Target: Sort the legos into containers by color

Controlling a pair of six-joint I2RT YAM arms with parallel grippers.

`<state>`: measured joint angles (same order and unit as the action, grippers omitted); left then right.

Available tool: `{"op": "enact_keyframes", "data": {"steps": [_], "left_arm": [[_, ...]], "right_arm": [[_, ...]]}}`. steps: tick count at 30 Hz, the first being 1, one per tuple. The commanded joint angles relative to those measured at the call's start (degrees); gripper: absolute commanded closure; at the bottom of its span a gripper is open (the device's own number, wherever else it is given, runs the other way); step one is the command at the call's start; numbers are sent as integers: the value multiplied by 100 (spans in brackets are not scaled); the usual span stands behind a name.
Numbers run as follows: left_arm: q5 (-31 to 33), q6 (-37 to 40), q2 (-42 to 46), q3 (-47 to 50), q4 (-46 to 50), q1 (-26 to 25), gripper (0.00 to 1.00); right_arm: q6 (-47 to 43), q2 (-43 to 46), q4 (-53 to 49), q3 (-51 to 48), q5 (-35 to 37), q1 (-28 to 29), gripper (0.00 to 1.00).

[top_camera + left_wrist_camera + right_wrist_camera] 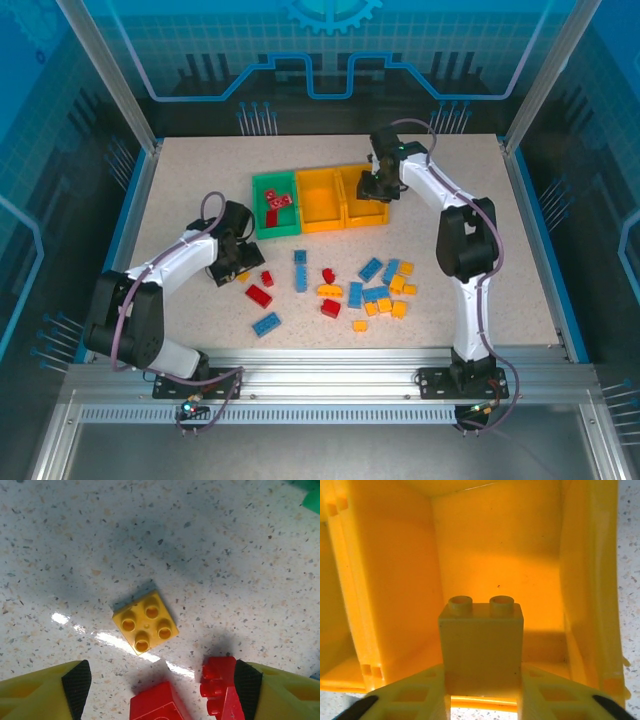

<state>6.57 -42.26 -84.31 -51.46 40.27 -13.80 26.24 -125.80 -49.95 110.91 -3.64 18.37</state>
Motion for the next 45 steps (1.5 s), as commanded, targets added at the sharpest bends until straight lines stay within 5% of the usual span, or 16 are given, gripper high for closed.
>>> {"op": "enact_keyframes", "data": {"steps": [1, 13, 33, 39, 45], "left_arm": [[-215, -199, -45, 151, 76, 71, 21], [-384, -329, -659, 250, -383, 257, 27], [-399, -95, -1202, 54, -793, 308, 64], [-430, 95, -932, -364, -599, 213, 67], [-159, 638, -843, -1739, -220, -444, 66]], "right_arm": [[-6, -120, -330, 256, 108, 118, 52], [117, 718, -14, -289, 100, 167, 29], [-51, 2493, 306, -2381, 489, -356, 27], [52, 2778, 531, -3080, 371, -535, 26], [168, 3005, 730, -3595, 272, -721, 26]]}}
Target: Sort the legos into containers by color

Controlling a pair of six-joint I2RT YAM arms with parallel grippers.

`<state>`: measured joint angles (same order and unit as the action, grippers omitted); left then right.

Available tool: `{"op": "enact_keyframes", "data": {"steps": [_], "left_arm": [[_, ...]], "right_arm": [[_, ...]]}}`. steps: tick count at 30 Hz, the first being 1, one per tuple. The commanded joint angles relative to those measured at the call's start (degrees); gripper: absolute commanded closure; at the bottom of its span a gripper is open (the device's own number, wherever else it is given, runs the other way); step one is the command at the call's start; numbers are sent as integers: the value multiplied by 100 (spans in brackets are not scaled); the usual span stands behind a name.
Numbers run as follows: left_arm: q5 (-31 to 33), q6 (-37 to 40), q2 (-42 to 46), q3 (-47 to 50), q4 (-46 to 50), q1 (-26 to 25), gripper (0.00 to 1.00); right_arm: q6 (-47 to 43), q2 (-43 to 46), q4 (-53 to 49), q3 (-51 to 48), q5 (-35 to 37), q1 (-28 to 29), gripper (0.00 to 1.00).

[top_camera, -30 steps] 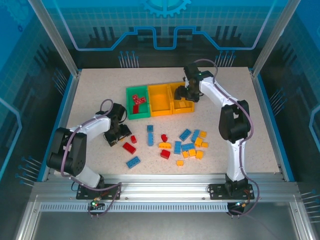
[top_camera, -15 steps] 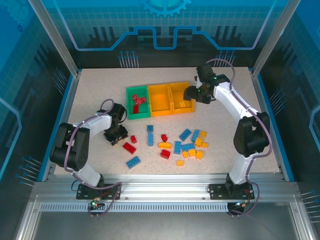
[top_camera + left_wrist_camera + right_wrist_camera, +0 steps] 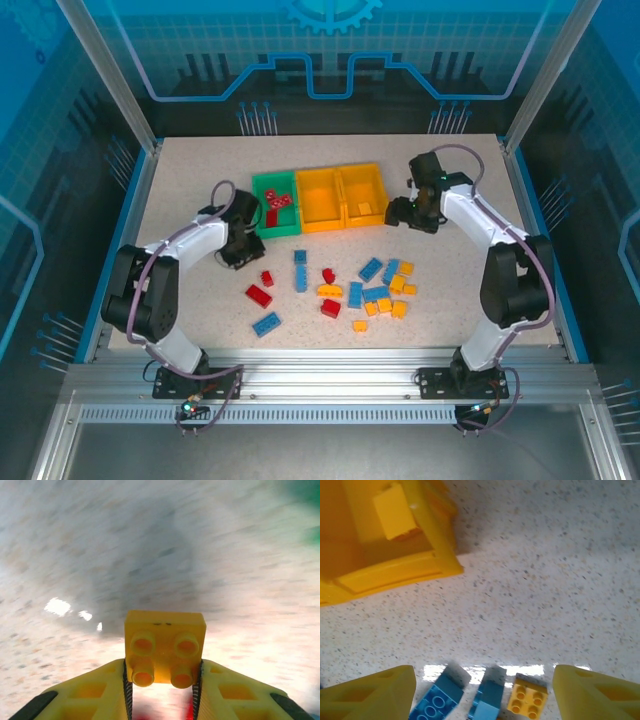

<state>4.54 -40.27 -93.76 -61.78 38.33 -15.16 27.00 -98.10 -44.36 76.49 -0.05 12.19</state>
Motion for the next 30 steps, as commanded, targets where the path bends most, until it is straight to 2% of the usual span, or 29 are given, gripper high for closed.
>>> {"op": "enact_keyframes", "data": {"steps": [1, 5, 15, 27, 28, 30], "left_arm": [[77, 553, 21, -965, -3, -432, 66], [37, 1011, -442, -1962, -205, -876, 67], [-789, 1763, -2039, -3919, -699, -1484, 69], [-1341, 1862, -3722, -5869, -456, -1677, 71], [-1328, 1839, -3846, -5986, -374, -1678, 70], [-1289, 1780, -3986, -6153, -217, -1675, 62]], "right_arm": [[94, 268, 201, -215, -103, -119, 26], [147, 403, 372, -520, -302, -257, 26], [-126, 209, 1099, -881, -862, -414, 27], [-167, -24, 1357, -1065, -768, -388, 29], [-157, -17, 1363, -1074, -781, -393, 29], [-152, 40, 1392, -1113, -835, -395, 29]]}}
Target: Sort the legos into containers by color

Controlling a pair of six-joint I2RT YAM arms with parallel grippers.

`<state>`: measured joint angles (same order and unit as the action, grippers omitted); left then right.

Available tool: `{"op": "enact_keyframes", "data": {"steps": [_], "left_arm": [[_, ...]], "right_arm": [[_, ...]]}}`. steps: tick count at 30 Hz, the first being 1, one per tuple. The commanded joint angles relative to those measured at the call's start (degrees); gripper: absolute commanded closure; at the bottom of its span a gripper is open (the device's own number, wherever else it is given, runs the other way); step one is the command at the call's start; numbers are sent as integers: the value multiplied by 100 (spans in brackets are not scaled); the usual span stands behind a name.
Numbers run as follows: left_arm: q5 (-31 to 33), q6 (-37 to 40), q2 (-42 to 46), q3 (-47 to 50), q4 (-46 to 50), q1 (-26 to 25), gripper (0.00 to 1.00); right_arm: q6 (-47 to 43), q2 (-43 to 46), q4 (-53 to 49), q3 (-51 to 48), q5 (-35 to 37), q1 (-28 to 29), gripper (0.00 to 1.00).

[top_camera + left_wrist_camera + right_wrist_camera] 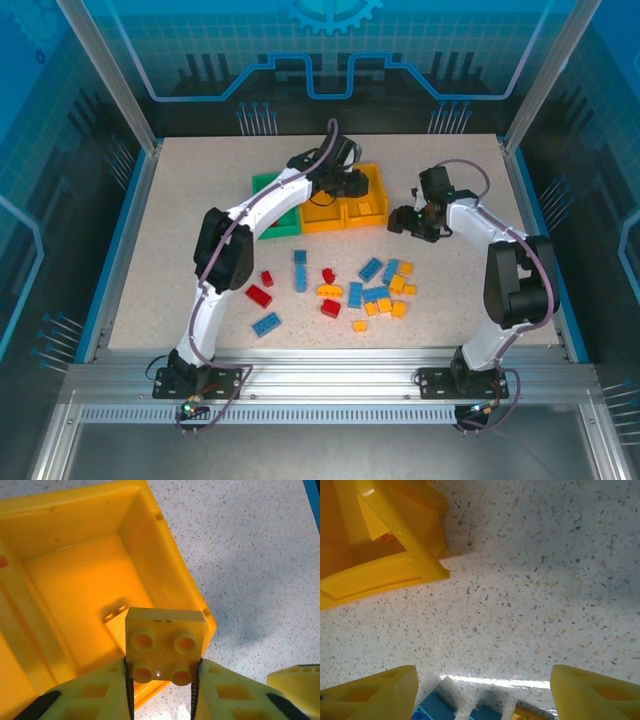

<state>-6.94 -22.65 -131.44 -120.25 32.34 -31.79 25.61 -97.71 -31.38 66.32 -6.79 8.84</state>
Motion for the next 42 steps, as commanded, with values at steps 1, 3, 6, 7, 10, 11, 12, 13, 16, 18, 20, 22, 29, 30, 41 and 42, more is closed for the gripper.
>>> {"op": "enact_keyframes", "data": {"steps": [1, 3, 6, 7, 10, 11, 12, 13, 16, 18, 20, 22, 29, 30, 41, 42], "left_arm": [[-128, -5, -233, -309, 391, -17, 60], [-110, -64, -189, -212, 307, -13, 51], [-91, -144, 5, 112, -26, -20, 42], [-52, -164, 71, 197, -119, -30, 36], [6, -208, 195, 293, -195, -46, 26], [17, -229, 229, 298, -184, -50, 24], [18, -248, 284, 334, -188, -56, 23], [17, -276, 359, 399, -222, -72, 20], [93, -325, 706, 757, -427, -97, 7], [142, -348, 1013, 1115, -591, -104, 1], [307, -333, 1341, 1485, -710, -100, 1], [495, -264, 1692, 1859, -756, -91, 1], [822, -288, 2705, 3130, -864, 60, 1], [813, -333, 2837, 3314, -899, 104, 1], [900, -477, 3765, 4612, -970, 512, 1], [897, -477, 3816, 4691, -965, 540, 1]], "right_arm": [[-21, 36, 90, -115, -182, -59, 29], [7, 144, -28, -158, -118, -59, 29], [226, 215, -594, -134, 37, -60, 29], [300, 251, -772, -143, 37, -32, 29], [335, 455, -1133, -233, 289, 244, 29], [361, 500, -1244, -249, 362, 324, 29], [410, 531, -1332, -265, 381, 400, 30], [473, 550, -1369, -298, 332, 455, 31], [683, 518, -1436, -357, 240, 630, 33], [793, 450, -1512, -335, 237, 764, 33], [864, 379, -1616, -312, 256, 882, 34], [922, 300, -1726, -298, 338, 942, 37], [1003, -36, -1738, -166, 409, 1005, 43], [991, -124, -1756, -118, 411, 1026, 43], [972, -620, -1810, 192, 493, 1124, 56], [964, -648, -1826, 213, 503, 1115, 60]]}}
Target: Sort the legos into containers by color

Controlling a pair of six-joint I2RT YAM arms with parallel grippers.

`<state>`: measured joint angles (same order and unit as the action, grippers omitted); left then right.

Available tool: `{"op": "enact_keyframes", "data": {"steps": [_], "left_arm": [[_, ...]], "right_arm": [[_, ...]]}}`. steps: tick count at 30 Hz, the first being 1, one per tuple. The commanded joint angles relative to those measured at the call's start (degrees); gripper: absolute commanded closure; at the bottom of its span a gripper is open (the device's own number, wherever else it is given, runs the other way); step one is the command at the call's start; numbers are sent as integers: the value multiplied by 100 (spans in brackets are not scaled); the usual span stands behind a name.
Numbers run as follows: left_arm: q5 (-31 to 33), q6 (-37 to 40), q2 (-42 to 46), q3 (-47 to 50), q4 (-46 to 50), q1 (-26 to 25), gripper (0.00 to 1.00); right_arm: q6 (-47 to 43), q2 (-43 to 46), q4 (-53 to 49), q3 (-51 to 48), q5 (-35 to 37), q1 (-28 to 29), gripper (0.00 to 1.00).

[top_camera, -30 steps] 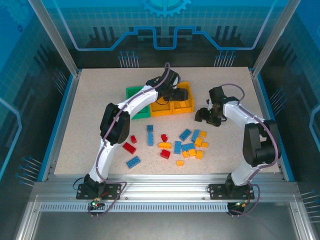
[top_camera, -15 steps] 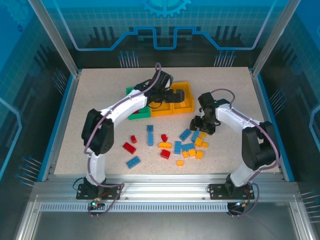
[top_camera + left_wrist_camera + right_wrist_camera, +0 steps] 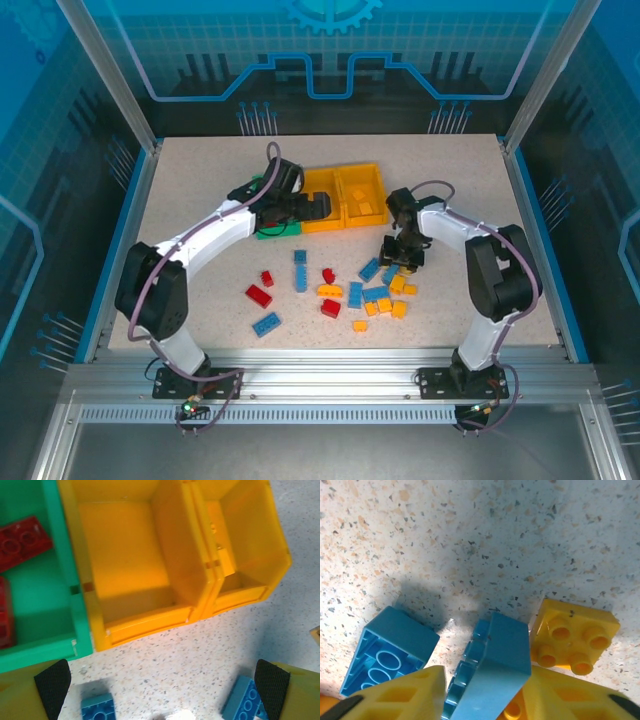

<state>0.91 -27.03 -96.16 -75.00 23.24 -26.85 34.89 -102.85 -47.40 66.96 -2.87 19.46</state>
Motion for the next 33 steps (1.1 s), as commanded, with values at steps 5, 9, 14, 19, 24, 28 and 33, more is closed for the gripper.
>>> {"op": "enact_keyframes", "data": {"steps": [5, 9, 14, 19, 24, 28, 33], "left_arm": [[159, -108, 494, 501, -45, 122, 1], [217, -137, 663, 740, -50, 193, 1], [364, -120, 857, 963, 62, 261, 1], [630, -164, 991, 1166, 349, 262, 1], [754, -352, 1093, 1446, 610, 265, 1], [859, -479, 1240, 1790, 722, 260, 1], [1060, -645, 1441, 2088, 1075, 273, 1]], "right_arm": [[41, -204, -235, 211, 105, 62, 72], [69, -109, -303, 321, 94, 83, 77], [179, 275, -250, 625, -89, 128, 78], [278, 482, 247, 1125, -690, 127, 77], [618, 110, 1192, 1656, -1635, 160, 77], [554, -580, 1242, 2581, -1689, 378, 78], [746, -1548, 1192, 3787, -1702, 540, 78]]}}
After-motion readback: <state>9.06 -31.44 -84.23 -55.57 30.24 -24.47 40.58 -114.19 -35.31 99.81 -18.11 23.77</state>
